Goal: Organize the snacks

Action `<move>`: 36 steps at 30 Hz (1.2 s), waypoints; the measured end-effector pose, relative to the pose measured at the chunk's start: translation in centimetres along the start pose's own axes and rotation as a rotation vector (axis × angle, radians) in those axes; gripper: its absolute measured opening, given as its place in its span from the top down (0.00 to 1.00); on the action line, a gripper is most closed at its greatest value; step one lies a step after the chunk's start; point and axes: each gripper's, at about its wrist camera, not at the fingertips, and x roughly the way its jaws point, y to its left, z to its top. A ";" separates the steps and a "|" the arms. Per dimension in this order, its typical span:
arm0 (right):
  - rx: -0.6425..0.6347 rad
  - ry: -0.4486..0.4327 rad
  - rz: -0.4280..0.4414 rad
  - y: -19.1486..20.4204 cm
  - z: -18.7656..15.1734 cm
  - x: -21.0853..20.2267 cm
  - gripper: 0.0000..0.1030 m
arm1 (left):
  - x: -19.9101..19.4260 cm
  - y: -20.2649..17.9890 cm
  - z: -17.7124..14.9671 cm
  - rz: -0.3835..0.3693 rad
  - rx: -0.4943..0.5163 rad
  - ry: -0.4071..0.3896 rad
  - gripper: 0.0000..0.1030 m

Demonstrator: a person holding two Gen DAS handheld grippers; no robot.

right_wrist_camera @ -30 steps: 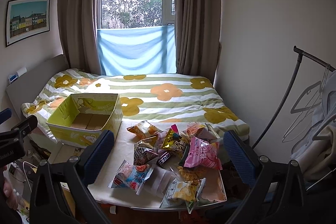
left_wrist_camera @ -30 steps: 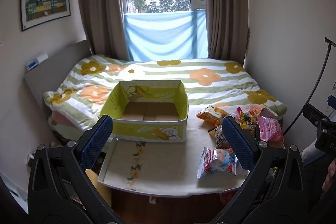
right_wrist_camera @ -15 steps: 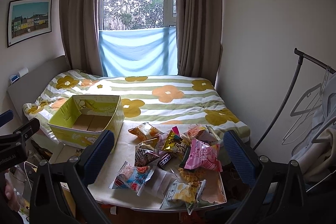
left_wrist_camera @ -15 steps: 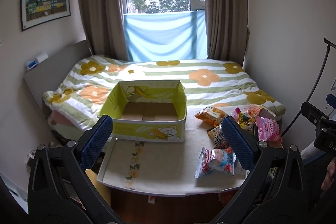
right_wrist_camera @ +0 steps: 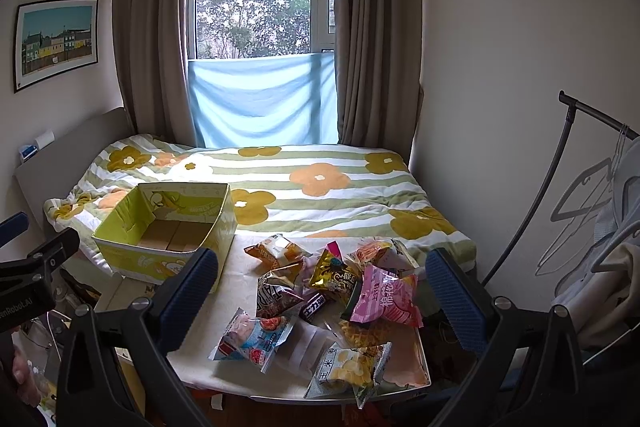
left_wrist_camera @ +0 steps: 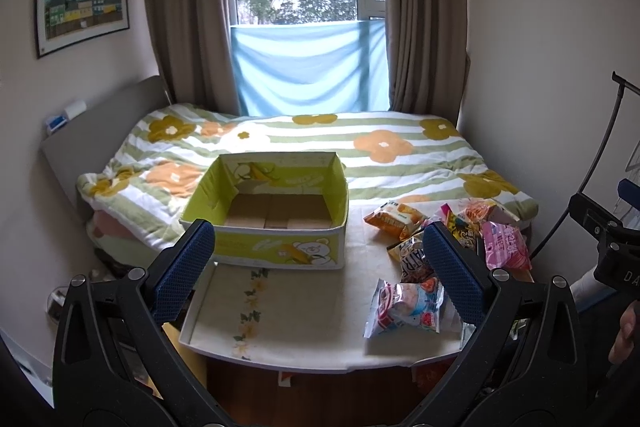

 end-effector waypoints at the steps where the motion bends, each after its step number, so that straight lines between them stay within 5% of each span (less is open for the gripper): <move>1: 0.000 0.000 0.000 0.0 0.0 0.0 0.00 | 0.0 0.0 0.0 -0.001 -0.001 -0.001 0.00; 36: 0.015 0.012 -0.043 -0.5 -0.5 -0.4 0.00 | 0.6 0.3 -0.2 -0.048 0.021 0.042 0.00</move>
